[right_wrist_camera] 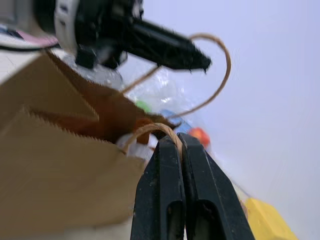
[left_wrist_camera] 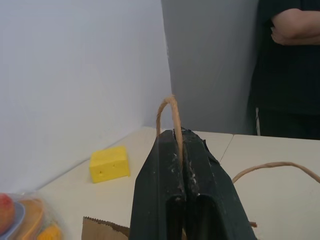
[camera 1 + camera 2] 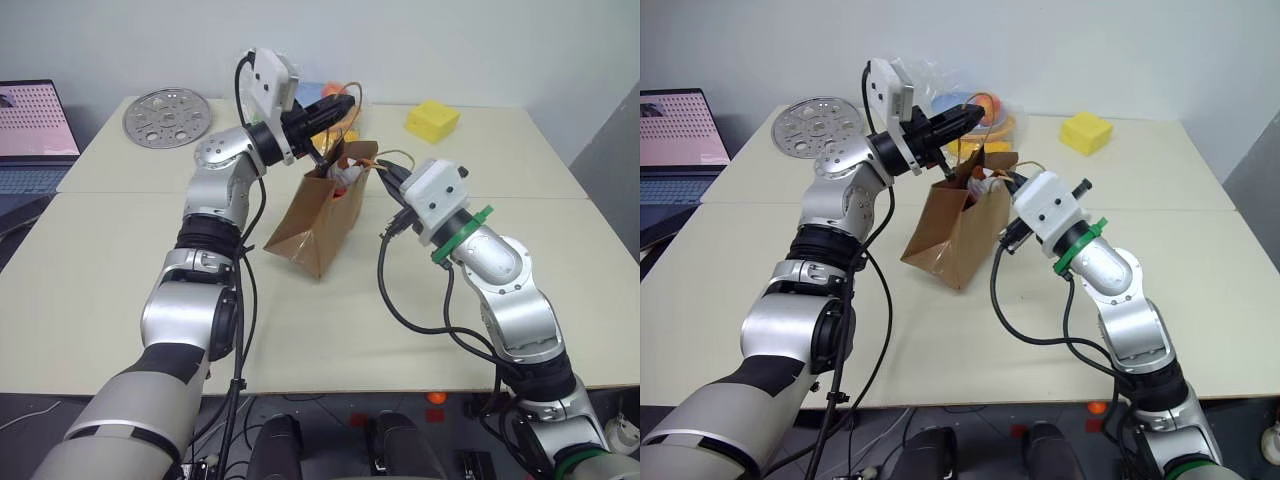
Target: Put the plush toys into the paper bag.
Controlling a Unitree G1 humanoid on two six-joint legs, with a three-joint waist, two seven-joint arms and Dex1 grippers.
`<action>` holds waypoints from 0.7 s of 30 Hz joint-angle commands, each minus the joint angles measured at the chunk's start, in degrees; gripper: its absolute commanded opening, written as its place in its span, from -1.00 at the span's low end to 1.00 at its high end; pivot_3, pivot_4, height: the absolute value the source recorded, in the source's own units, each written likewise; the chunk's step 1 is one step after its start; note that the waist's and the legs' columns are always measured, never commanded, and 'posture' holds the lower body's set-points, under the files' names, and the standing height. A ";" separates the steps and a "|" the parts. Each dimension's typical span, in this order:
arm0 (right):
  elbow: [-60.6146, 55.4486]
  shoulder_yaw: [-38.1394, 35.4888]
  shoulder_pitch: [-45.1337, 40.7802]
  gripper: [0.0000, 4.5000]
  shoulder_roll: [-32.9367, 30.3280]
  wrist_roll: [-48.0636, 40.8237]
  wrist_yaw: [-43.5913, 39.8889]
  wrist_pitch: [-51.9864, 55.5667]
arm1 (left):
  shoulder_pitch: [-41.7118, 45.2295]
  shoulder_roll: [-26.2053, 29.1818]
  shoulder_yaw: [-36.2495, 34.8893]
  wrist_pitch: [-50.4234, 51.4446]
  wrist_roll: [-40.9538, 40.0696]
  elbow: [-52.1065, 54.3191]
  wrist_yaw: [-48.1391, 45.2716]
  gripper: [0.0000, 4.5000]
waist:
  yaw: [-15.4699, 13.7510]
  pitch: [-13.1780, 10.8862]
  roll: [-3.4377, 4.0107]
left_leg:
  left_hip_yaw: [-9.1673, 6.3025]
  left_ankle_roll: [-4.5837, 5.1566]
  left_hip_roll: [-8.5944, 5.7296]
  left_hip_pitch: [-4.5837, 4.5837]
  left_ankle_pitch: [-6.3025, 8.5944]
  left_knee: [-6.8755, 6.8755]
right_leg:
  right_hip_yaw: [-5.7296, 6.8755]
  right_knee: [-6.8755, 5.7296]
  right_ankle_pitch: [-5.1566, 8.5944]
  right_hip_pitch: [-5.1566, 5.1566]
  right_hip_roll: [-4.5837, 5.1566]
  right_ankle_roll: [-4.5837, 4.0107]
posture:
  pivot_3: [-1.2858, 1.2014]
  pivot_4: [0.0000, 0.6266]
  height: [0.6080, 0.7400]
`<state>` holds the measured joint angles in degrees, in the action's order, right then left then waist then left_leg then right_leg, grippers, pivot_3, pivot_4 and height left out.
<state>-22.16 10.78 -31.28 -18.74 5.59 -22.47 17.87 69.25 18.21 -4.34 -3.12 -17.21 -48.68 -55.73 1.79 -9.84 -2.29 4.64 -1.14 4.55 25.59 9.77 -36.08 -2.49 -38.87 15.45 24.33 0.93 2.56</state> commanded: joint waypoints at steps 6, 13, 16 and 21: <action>6.26 3.72 -5.58 -0.99 4.37 -0.80 -2.21 -3.96 | -7.59 5.07 -0.20 4.14 0.39 11.06 -1.94 -1.00 | 0.01 0.00 0.01 | -0.01 0.00 0.04 -0.05 -0.01 0.00 | 0.04 -0.10 -0.01 -0.01 -0.01 -0.01 | 0.03 -0.52 1.00; 10.27 2.95 -6.00 -0.81 4.22 -3.80 -7.06 -3.13 | -14.81 7.48 -1.06 12.80 -2.11 24.04 -1.21 -0.81 | -0.25 0.00 0.01 | 0.00 -0.01 0.01 -0.01 -0.01 -0.03 | 0.03 -0.07 -0.01 -0.03 0.06 -0.01 | 0.03 -0.52 1.00; 9.47 1.59 -5.94 -0.43 3.17 -5.86 -9.10 -2.84 | -16.84 8.69 -1.89 15.92 -3.25 29.02 -0.35 -0.47 | -0.21 0.00 0.01 | -0.01 -0.01 0.01 -0.02 -0.01 -0.05 | 0.04 -0.07 -0.01 -0.05 0.06 -0.01 | 0.03 -0.52 1.00; 4.23 -2.25 -5.64 0.33 0.06 -14.60 -15.04 1.68 | -26.15 14.11 -5.40 26.15 -7.70 45.92 2.76 0.18 | 0.24 0.00 0.01 | 0.01 -0.01 0.07 -0.07 -0.01 0.00 | 0.01 -0.10 -0.01 -0.04 0.05 -0.01 | 0.03 -0.52 1.00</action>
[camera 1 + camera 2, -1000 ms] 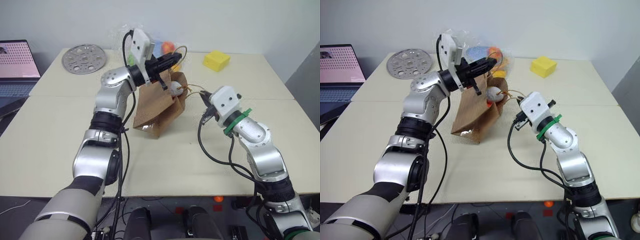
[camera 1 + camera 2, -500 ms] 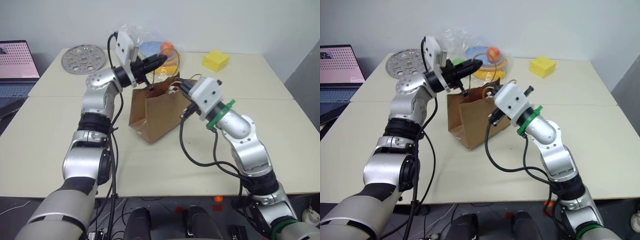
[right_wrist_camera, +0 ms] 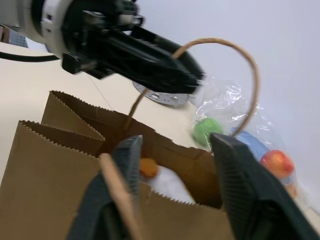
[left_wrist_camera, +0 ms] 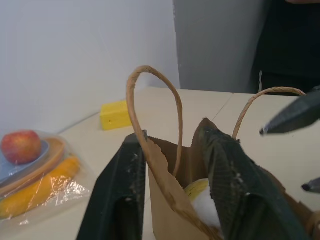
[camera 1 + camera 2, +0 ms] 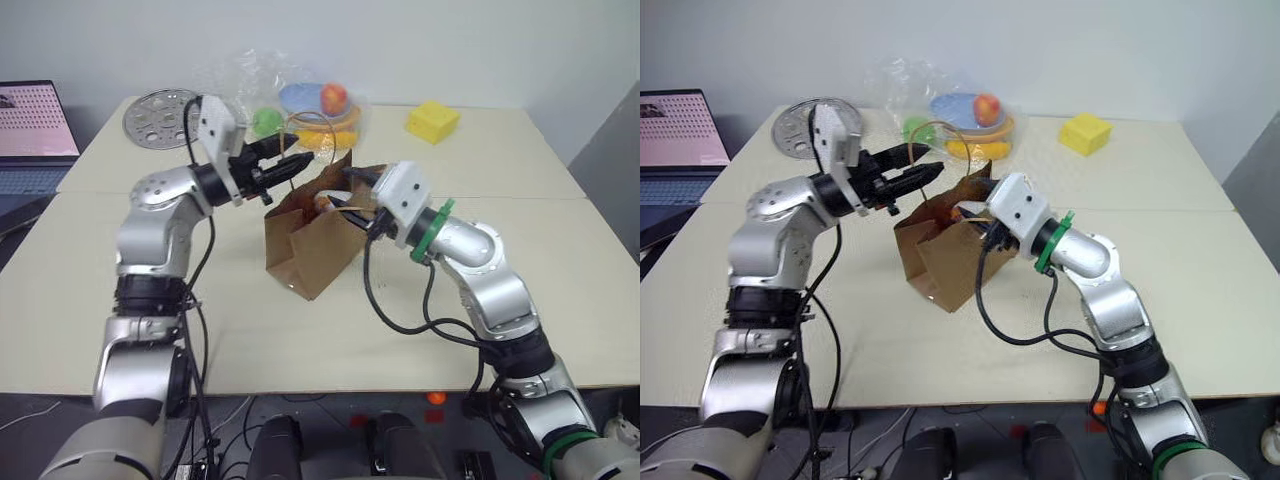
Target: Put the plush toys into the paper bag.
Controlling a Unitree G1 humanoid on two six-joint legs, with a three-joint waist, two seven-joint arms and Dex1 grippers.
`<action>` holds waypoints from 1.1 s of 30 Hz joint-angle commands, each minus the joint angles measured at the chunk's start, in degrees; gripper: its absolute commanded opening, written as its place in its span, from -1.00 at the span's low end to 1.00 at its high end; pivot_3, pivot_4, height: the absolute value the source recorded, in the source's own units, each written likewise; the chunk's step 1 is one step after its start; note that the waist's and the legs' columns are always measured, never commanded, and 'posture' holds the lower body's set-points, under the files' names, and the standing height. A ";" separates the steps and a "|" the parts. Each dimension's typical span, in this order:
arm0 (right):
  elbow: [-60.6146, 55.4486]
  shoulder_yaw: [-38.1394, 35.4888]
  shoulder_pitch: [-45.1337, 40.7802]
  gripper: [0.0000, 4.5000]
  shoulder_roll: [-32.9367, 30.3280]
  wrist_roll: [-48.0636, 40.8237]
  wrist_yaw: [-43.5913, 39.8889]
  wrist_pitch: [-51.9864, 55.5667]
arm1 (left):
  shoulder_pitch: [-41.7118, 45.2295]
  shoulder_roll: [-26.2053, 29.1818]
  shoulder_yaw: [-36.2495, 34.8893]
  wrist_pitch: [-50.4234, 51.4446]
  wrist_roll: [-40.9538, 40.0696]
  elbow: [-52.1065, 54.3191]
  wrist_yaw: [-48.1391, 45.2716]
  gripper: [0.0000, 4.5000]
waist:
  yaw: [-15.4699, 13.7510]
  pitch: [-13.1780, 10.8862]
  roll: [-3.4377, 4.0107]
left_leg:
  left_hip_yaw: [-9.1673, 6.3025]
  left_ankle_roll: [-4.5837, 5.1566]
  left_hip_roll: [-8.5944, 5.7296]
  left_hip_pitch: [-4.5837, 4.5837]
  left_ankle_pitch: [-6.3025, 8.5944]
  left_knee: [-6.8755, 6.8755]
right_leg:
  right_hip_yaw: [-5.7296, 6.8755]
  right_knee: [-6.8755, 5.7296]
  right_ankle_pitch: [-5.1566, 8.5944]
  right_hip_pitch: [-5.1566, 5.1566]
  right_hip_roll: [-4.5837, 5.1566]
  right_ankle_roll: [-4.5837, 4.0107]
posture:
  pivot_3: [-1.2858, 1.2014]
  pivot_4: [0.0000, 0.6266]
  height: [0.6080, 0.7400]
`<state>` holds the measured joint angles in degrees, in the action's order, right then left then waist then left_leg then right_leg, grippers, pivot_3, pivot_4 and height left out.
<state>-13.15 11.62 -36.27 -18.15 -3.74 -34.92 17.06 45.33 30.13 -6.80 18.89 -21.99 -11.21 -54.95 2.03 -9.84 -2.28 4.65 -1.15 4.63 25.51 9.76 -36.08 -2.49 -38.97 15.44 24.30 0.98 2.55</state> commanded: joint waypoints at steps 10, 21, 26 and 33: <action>-12.06 -11.51 -5.09 1.00 -4.08 -26.72 -7.13 21.13 | -17.93 6.36 -10.43 17.77 -10.46 31.11 12.54 0.98 | -0.27 0.00 0.00 | 0.06 -0.01 -0.01 -0.26 0.00 0.00 | -0.02 0.00 0.00 -0.23 0.08 -0.02 | 0.03 -0.52 1.00; -15.06 -28.77 -3.80 1.00 -17.12 -56.11 -2.87 44.01 | -31.39 0.74 -4.97 15.02 -7.31 41.09 21.07 0.98 | -0.61 0.00 -0.01 | 0.16 -0.02 -0.05 -0.31 0.01 0.01 | -0.05 0.08 0.08 -0.27 0.28 -0.26 | 0.03 -0.52 1.00; -18.90 -27.88 1.94 1.00 -22.17 -58.15 -1.60 45.09 | -31.43 -1.93 -0.85 11.76 -5.04 37.66 21.02 0.98 | -0.48 0.07 -0.11 | 0.17 -0.01 -0.06 -0.30 0.02 0.03 | -0.08 0.14 0.34 -0.29 0.29 -0.69 | 0.03 -0.52 1.00; -22.14 -26.02 4.09 1.00 -21.95 -58.36 2.87 43.25 | -32.27 -2.56 1.34 7.24 -1.35 32.90 21.24 0.98 | -0.20 0.06 -0.10 | 0.11 0.00 -0.01 -0.35 0.02 0.04 | -0.07 0.08 0.17 -0.25 0.16 -0.38 | 0.03 -0.52 1.00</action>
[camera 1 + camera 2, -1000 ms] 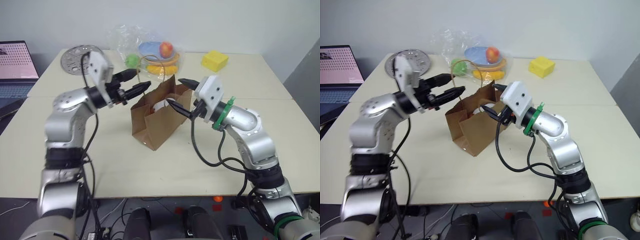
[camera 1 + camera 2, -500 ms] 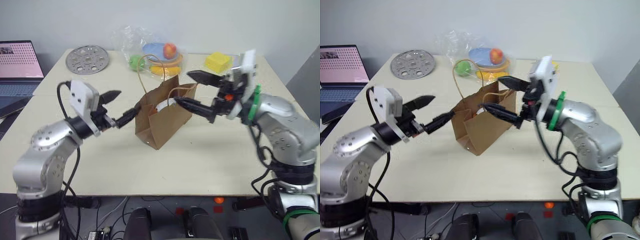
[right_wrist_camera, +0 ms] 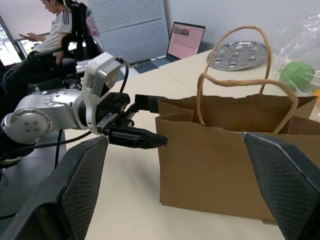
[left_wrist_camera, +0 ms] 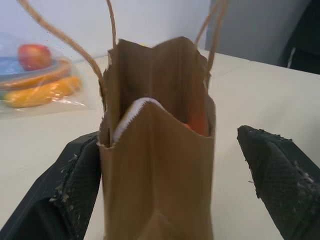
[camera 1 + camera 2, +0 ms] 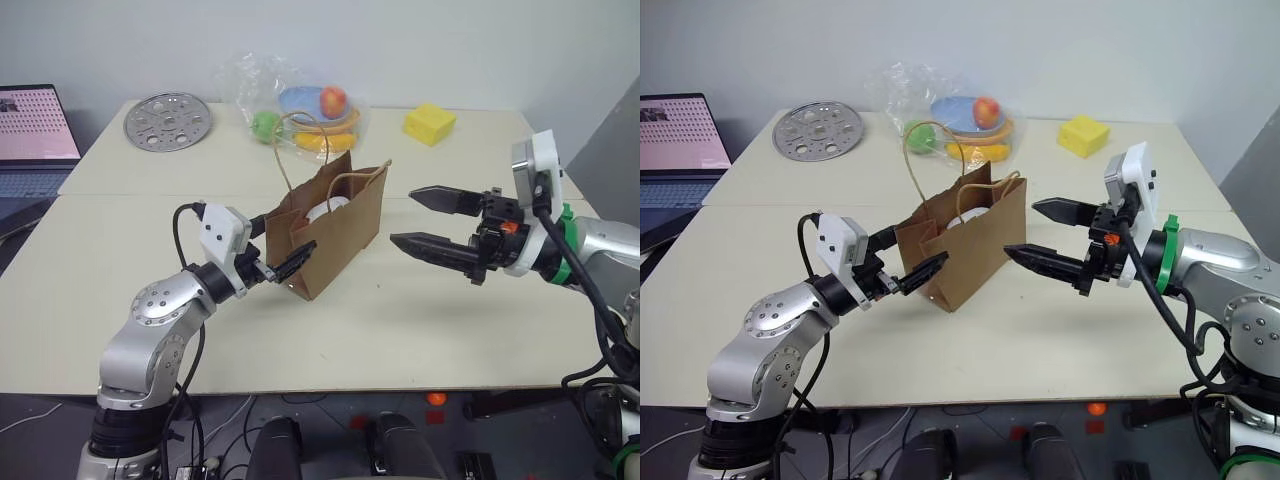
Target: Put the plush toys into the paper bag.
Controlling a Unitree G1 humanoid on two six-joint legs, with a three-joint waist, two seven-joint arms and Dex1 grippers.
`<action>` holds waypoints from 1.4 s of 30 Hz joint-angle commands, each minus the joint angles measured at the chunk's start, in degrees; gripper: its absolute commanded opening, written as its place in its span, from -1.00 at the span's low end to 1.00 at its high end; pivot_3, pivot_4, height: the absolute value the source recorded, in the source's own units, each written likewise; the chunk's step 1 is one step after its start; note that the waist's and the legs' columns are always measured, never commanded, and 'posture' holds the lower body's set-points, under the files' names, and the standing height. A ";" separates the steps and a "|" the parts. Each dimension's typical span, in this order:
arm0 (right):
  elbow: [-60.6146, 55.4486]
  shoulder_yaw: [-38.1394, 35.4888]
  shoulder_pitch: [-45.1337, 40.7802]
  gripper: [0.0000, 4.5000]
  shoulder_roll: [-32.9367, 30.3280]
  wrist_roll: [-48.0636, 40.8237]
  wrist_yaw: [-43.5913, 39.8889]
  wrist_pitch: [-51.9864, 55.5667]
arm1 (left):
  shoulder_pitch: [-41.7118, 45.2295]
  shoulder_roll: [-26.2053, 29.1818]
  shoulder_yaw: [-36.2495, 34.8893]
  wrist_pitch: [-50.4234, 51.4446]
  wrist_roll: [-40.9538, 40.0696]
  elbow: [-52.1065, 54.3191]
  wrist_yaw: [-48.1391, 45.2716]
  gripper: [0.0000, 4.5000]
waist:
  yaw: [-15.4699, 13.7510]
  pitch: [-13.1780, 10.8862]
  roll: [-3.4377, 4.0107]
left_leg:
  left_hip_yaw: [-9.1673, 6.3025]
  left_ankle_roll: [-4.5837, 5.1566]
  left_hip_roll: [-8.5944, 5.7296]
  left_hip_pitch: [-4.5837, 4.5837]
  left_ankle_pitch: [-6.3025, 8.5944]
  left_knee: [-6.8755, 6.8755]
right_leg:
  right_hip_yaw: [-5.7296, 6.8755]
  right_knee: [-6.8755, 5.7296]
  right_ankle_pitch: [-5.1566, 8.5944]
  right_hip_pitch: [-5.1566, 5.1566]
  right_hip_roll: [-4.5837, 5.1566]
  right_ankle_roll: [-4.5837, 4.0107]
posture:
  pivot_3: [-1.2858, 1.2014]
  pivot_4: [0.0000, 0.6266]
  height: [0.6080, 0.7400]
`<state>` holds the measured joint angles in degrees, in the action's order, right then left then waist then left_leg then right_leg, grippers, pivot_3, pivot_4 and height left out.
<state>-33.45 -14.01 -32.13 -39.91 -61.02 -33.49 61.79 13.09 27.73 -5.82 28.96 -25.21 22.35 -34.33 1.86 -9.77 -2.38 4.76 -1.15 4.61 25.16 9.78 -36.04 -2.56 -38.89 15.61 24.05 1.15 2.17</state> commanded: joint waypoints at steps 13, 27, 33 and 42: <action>-4.79 3.50 2.54 1.00 -2.62 1.92 2.38 -4.92 | -0.95 -4.71 4.81 -12.84 6.75 -9.39 -0.30 0.59 | -0.21 0.00 -0.01 | 0.02 -0.01 -0.03 0.17 0.01 0.00 | 0.01 0.20 0.13 0.02 0.10 -0.24 | 0.03 -0.52 1.00; -5.16 4.03 3.59 1.00 -3.14 3.65 3.58 -6.73 | 1.81 -5.28 4.51 -13.84 5.61 -14.35 -3.70 -0.99 | -0.21 0.00 -0.01 | 0.01 -0.01 -0.04 0.17 0.01 0.00 | 0.02 0.20 0.14 0.01 0.08 -0.25 | 0.03 -0.52 1.00; -4.35 -4.31 3.99 1.00 -8.82 -2.23 4.95 -3.26 | 13.69 -3.77 4.14 -12.47 0.71 -22.58 -13.93 -0.99 | -0.69 -0.05 -0.04 | -0.01 -0.01 -0.07 0.27 0.01 -0.03 | 0.06 0.22 0.13 0.06 0.08 -0.23 | 0.03 -0.52 1.00; 2.67 -24.10 9.90 1.00 -24.54 -18.28 6.14 5.36 | 33.56 -3.76 8.29 -16.49 -2.14 -47.34 -44.33 -0.99 | -1.54 -0.02 0.01 | 0.03 0.12 -0.04 0.56 0.11 0.09 | 0.13 0.89 -0.18 0.02 0.05 0.29 | 0.03 -0.52 1.00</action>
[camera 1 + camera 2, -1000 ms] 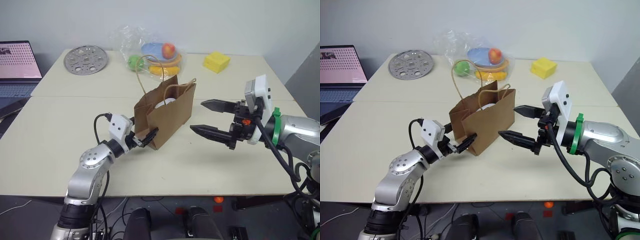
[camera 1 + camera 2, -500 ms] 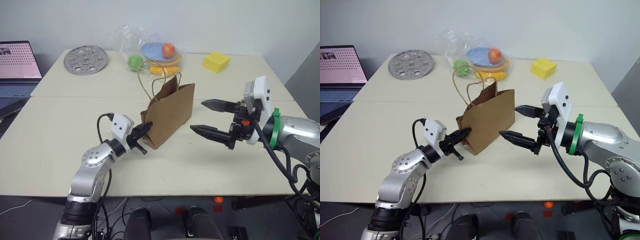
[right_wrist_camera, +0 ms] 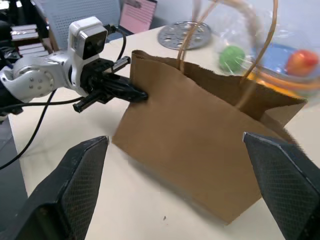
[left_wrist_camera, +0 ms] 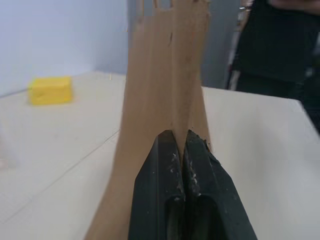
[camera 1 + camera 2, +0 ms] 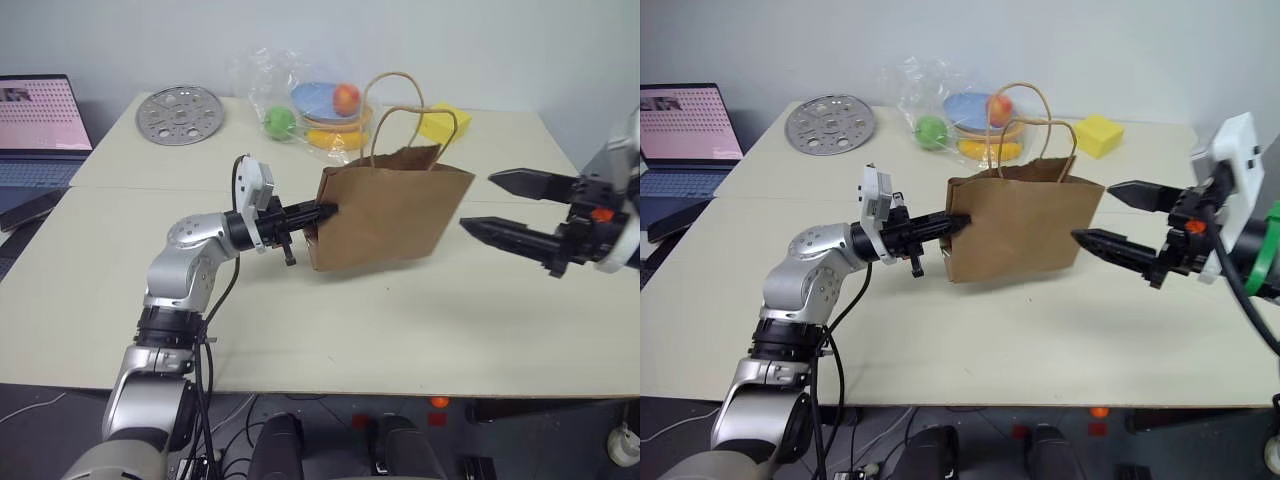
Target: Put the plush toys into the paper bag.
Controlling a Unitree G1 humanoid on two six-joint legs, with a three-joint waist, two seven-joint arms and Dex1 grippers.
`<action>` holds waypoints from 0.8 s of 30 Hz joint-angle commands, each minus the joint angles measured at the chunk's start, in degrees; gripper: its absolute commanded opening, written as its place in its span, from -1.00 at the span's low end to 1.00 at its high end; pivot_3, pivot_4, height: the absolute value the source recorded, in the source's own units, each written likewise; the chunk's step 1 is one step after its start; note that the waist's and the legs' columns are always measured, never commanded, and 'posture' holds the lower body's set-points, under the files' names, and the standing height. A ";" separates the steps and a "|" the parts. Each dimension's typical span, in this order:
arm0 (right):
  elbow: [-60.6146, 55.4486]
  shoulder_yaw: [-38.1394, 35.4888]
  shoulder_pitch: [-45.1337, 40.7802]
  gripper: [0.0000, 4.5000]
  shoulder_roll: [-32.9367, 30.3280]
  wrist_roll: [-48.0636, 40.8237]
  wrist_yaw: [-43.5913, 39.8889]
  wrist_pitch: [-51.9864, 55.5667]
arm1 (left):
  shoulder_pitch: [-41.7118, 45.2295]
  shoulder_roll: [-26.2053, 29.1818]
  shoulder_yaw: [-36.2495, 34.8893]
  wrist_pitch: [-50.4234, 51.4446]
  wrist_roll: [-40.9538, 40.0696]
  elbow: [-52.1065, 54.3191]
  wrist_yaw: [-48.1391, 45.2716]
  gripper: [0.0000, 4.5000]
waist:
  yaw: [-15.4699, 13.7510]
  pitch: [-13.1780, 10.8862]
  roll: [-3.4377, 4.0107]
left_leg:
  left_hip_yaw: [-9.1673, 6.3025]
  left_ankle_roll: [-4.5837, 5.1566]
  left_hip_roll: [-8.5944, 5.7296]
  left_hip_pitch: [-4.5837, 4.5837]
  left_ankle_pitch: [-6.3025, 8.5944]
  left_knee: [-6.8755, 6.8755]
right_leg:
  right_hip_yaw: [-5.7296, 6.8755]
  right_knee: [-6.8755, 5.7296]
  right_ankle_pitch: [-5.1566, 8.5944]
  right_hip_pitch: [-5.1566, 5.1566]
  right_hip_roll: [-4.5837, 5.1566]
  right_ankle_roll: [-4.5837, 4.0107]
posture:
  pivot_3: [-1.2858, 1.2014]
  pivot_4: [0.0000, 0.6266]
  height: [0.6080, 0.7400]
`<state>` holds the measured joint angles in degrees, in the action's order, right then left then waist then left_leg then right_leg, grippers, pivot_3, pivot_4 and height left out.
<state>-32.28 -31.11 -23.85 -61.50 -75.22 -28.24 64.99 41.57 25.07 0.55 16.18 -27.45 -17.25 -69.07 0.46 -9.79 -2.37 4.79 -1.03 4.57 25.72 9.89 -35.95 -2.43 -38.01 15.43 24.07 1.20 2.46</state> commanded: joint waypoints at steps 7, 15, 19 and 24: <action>-1.05 -17.09 13.26 1.00 -4.08 -6.67 3.04 4.77 | 15.91 -6.17 6.95 -19.69 8.16 -34.10 -23.43 -0.99 | -0.39 0.00 0.00 | -0.09 0.06 -0.04 0.18 0.04 -0.04 | 0.08 0.15 -0.02 0.01 -0.02 0.05 | 0.03 -0.52 1.00; -3.91 -18.53 17.35 1.00 -5.02 -9.21 5.05 2.47 | 22.50 -9.48 4.05 -27.47 12.35 -45.47 -22.76 -0.99 | -0.04 -0.01 -0.01 | -0.13 0.07 -0.04 0.18 0.03 -0.12 | 0.04 0.11 -0.12 0.01 -0.03 0.22 | 0.03 -0.52 1.00; -3.31 -18.08 18.25 1.00 -5.14 -7.59 4.33 1.21 | 21.41 -8.49 5.30 -25.45 12.07 -43.20 -23.36 -0.61 | -0.06 -0.01 -0.01 | -0.13 0.06 -0.03 0.19 0.03 -0.12 | 0.04 0.10 -0.12 0.01 -0.03 0.22 | 0.03 -0.52 1.00; -2.50 -17.82 19.32 1.00 -5.22 -4.89 2.05 -0.10 | 20.47 -7.33 5.36 -23.37 11.15 -40.26 -23.43 0.10 | -0.06 -0.01 -0.01 | -0.14 0.06 -0.03 0.19 0.03 -0.12 | 0.05 0.07 -0.12 0.01 -0.04 0.23 | 0.03 -0.52 1.00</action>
<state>-34.91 -47.86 -4.72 -65.93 -80.93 -25.20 66.43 61.83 17.85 6.07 -7.61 -15.35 -59.81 -92.03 0.41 -9.80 -2.38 4.64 -0.97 4.54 25.90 9.92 -36.08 -2.37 -37.95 15.31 24.07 1.16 2.68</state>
